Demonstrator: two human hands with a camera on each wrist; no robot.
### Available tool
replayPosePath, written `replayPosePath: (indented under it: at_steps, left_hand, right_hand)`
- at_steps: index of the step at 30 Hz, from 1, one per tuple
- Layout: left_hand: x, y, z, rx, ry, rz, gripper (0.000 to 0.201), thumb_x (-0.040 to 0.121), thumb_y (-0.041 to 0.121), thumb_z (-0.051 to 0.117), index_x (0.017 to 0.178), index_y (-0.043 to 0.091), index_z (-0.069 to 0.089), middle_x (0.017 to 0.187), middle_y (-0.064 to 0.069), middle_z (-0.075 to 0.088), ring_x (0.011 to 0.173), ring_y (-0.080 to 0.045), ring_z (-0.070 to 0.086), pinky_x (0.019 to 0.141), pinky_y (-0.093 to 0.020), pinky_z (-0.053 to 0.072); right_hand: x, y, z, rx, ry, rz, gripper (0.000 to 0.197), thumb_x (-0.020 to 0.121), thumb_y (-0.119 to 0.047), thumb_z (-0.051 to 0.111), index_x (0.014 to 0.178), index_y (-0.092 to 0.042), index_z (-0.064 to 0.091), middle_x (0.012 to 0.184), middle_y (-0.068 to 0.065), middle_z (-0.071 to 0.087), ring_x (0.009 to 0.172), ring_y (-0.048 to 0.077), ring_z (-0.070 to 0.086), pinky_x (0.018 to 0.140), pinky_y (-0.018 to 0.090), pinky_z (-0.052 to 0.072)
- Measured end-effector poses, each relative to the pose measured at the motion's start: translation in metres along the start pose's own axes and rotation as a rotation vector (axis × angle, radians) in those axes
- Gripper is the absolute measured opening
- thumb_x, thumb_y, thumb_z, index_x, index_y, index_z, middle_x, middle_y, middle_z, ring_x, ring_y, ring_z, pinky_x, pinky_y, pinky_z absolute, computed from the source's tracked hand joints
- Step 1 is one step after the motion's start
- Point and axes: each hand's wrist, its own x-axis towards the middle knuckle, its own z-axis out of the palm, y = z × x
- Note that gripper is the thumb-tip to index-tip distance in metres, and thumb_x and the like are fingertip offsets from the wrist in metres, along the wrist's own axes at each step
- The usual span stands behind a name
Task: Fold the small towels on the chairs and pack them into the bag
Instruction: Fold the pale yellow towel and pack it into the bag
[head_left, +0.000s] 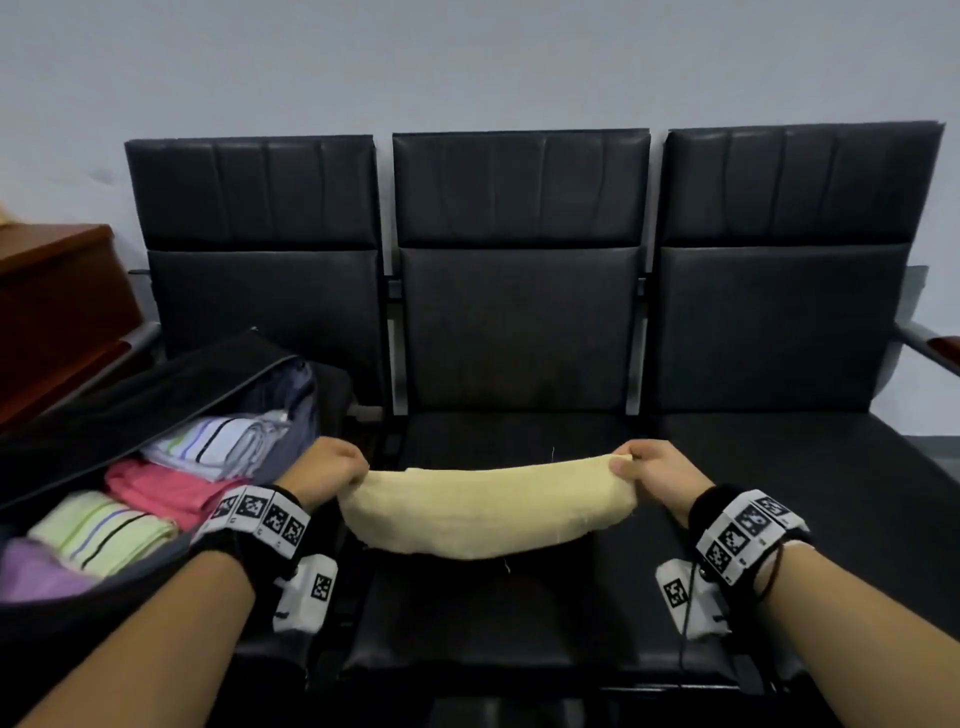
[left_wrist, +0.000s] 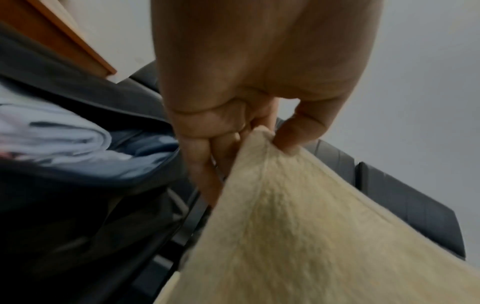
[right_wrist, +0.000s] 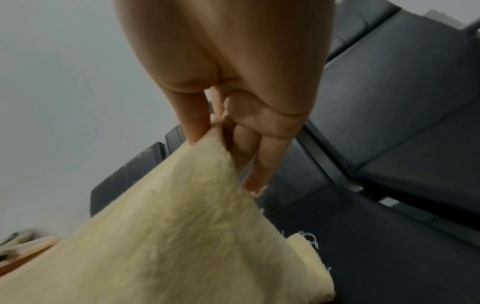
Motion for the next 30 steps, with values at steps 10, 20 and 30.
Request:
replayPosePath:
  at_steps: [10,20,30]
  left_hand:
    - [0.017,-0.049,0.061,-0.091,-0.060,-0.193,0.020,0.083,-0.006,0.057,0.072,0.006,0.069,0.065,-0.011,0.060,0.063,-0.023,0.054,0.055,-0.026,0.040]
    - [0.080,-0.055,0.082,-0.057,0.210,-0.168,0.020,0.080,0.006,0.058,0.077,0.022,0.069,0.079,0.000,0.069,0.079,-0.024,0.066,0.068,-0.029,0.049]
    - [0.048,-0.095,0.113,0.139,0.064,-0.308,0.022,0.079,0.004,0.062,0.093,0.019,0.067,0.094,-0.006,0.061,0.091,-0.031,0.063,0.077,-0.033,0.051]
  right_hand:
    - [0.010,0.069,0.014,0.009,0.015,0.235,0.011,0.097,-0.012,0.057,0.094,-0.006,0.065,0.075,0.009,0.057,0.059,0.020,0.054,0.046,0.030,0.046]
    - [0.077,0.088,0.029,-0.033,0.172,0.218,0.008,0.093,-0.017,0.064,0.085,-0.015,0.063,0.074,0.009,0.062,0.061,0.024,0.061,0.046,0.033,0.051]
    - [0.075,0.132,0.051,-0.527,0.008,0.390,0.027,0.080,-0.048,0.071,0.082,-0.026,0.057,0.083,-0.008,0.063,0.072,0.006,0.058,0.055,0.024,0.042]
